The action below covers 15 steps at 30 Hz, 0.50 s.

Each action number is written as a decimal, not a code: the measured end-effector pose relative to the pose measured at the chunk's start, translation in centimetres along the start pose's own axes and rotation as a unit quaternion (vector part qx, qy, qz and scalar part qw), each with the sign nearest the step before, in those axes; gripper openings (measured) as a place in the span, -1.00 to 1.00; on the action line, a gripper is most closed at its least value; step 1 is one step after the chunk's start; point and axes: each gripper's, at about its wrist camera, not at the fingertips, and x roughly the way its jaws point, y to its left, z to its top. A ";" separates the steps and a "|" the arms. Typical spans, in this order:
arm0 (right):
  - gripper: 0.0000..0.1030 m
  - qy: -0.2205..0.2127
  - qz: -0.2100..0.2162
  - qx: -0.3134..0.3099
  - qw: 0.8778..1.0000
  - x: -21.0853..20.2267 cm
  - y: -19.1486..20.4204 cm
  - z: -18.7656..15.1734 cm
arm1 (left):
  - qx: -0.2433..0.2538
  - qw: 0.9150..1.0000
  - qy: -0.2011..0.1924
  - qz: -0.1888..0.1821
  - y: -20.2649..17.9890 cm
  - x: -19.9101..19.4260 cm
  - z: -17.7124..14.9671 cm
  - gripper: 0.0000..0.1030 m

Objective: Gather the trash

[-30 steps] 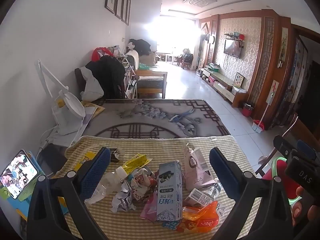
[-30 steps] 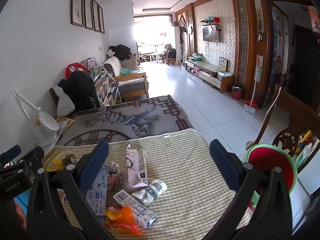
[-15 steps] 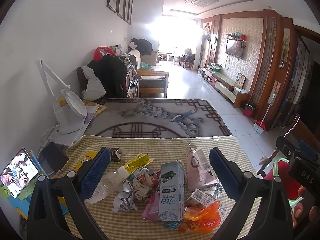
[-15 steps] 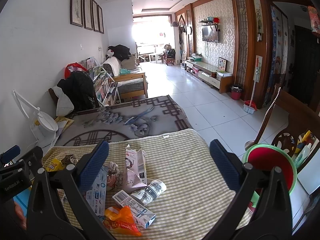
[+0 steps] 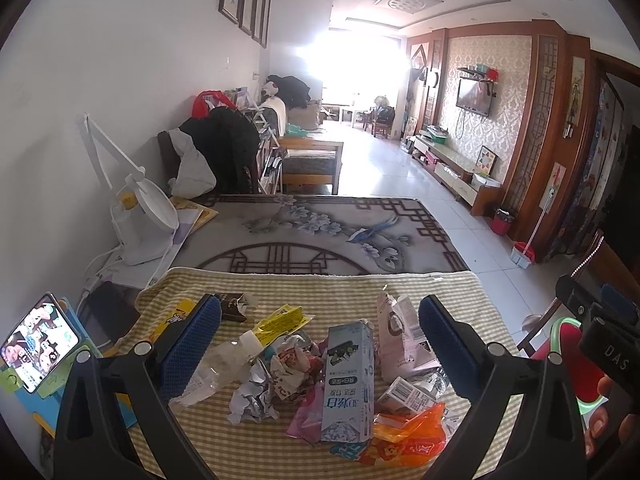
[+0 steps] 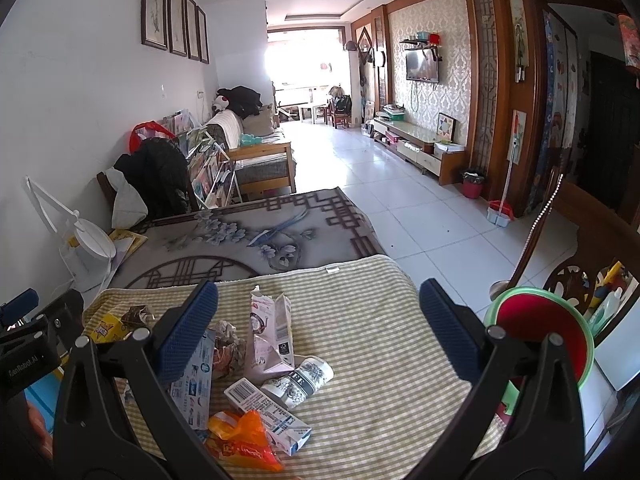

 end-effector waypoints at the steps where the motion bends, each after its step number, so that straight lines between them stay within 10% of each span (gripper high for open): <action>1: 0.93 -0.001 0.000 -0.001 1.000 0.0 0.0 0.0 | 0.000 1.000 0.000 0.001 0.0 0.0 0.0 0.85; 15: 0.93 0.000 -0.001 -0.001 1.000 0.1 0.0 0.0 | -0.004 1.000 0.001 0.007 0.2 0.0 -0.1 0.85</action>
